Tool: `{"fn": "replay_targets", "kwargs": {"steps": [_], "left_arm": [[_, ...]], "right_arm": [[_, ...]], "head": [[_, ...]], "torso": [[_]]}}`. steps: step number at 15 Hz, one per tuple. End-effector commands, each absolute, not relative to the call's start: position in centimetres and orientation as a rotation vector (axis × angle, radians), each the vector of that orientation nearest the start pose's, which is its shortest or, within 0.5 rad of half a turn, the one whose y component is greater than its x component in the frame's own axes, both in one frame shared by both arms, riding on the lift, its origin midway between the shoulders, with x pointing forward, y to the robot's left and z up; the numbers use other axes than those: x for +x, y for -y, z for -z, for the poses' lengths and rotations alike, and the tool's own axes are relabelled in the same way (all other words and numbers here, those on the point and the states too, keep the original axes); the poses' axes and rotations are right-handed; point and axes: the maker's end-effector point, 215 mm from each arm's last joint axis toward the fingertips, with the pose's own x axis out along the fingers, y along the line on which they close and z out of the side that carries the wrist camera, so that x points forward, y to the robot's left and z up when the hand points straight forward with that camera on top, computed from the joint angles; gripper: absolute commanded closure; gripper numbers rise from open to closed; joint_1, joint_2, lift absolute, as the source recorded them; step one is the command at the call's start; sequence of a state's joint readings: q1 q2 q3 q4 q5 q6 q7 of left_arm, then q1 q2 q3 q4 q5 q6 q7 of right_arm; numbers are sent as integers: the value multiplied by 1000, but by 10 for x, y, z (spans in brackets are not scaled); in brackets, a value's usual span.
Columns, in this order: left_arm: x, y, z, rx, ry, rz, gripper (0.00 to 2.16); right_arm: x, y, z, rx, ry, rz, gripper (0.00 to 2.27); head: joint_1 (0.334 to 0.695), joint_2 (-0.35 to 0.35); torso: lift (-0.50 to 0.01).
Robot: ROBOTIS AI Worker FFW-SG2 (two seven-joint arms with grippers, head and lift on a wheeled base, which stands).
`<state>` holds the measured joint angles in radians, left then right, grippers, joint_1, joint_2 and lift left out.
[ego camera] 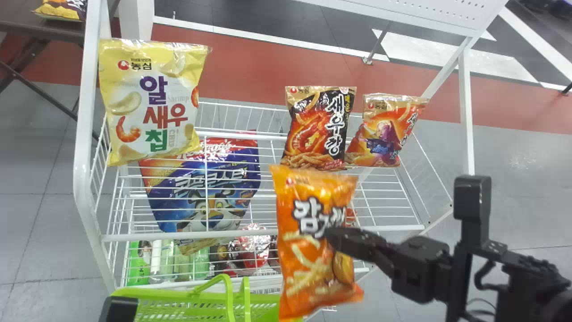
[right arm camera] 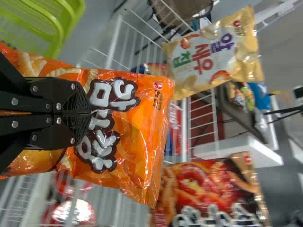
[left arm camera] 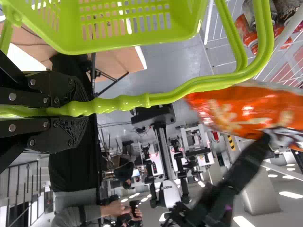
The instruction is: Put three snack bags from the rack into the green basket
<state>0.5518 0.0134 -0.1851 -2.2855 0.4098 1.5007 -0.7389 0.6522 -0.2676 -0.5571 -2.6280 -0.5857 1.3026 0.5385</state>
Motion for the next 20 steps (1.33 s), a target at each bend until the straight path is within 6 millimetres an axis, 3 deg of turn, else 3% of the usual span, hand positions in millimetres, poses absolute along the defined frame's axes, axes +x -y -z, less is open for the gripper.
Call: {"fn": "replay_targets", "kwargs": {"steps": [1,3,7,15,20], "left_arm": [[136,68,418,-762,-1210,1132,1889],[136,69,418,-761,-1209,1131,1885],[137,69,419,-760,-1209,1128,1889],[130,72,419,-774,-1219,1131,1889],[129,72,419,-777,-1218,1130,1889]], "right_arm": [[245,248,384,316,-946,-485,2236],[216,236,403,379,-1053,-509,2236],[187,204,441,412,-1189,-585,2236],[196,147,524,268,-1239,-677,2236],[166,119,588,99,-1333,-740,2236]], "head": [[695,-350],[695,-350],[695,-350],[695,-350],[695,-350]], "torso": [[0],[0],[0],[0],[0]]}}
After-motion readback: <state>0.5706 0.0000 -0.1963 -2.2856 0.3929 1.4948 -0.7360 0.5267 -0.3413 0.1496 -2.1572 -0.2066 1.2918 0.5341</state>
